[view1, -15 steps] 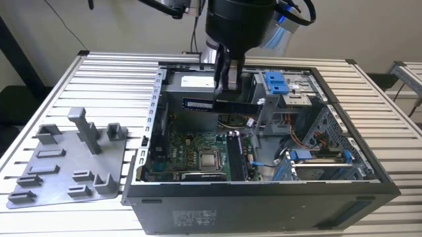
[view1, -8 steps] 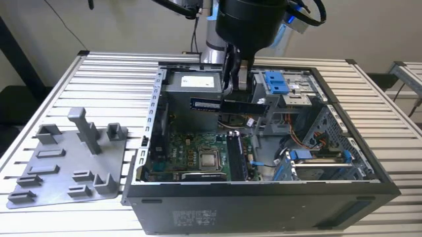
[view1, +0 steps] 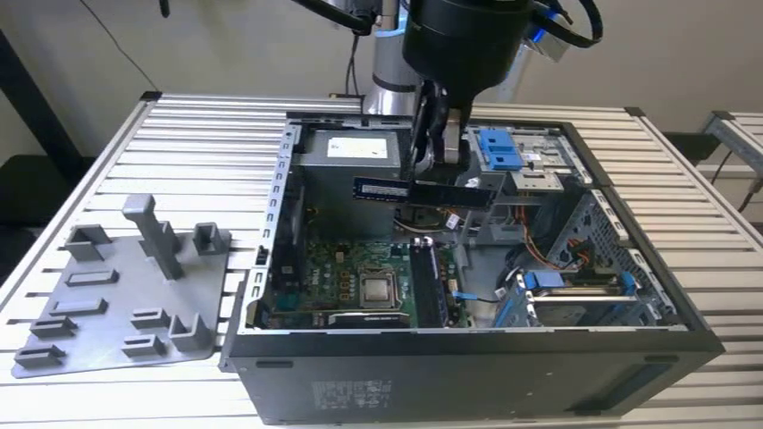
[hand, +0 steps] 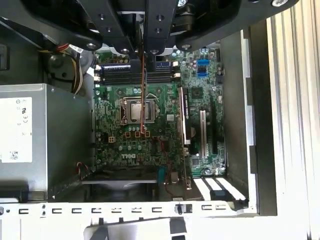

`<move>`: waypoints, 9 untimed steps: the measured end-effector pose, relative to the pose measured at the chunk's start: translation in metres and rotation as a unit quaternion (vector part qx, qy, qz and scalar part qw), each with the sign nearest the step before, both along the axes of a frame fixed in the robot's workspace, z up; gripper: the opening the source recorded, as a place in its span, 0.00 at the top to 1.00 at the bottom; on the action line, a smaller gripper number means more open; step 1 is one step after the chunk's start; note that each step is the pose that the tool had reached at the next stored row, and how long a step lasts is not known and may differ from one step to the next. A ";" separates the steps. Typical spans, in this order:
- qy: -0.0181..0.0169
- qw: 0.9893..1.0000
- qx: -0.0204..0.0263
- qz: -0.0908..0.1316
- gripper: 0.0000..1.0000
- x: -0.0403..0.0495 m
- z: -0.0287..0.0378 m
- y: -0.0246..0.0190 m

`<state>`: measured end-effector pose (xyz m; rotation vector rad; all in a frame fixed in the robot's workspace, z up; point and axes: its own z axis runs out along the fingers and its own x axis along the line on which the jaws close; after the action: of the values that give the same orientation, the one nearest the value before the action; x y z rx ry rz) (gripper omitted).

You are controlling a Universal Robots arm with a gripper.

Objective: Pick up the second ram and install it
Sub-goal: 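Pick up the second ram and move it above second insertion slot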

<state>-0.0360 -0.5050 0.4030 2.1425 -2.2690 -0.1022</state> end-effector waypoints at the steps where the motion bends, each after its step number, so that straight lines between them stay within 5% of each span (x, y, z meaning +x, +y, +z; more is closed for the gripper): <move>1: 0.000 1.000 0.000 0.000 0.86 0.0019 0.0000 0.0000; 9: 0.001 1.000 0.000 0.000 0.86 0.0211 0.0000 0.0000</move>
<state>-0.0149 -0.5050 0.4030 2.1412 -2.2675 -0.1049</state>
